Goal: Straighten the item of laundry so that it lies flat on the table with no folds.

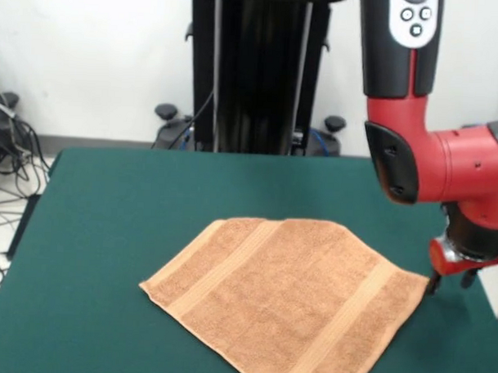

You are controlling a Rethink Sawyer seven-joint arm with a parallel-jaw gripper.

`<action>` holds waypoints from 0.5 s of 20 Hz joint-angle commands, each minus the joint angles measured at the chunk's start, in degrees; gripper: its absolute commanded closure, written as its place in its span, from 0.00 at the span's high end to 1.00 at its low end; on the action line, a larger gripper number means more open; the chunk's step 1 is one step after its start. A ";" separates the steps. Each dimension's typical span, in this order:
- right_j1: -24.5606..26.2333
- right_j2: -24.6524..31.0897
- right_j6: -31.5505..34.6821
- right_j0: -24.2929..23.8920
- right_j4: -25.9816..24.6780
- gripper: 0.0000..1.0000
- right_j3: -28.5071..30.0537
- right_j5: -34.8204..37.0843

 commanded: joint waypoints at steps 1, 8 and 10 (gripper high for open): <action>2.55 2.15 10.45 -2.32 0.19 1.00 4.81 -4.57; 3.48 1.01 8.49 -3.56 -1.48 1.00 4.74 -4.76; 3.05 0.95 7.94 -4.05 -1.92 1.00 5.44 -4.86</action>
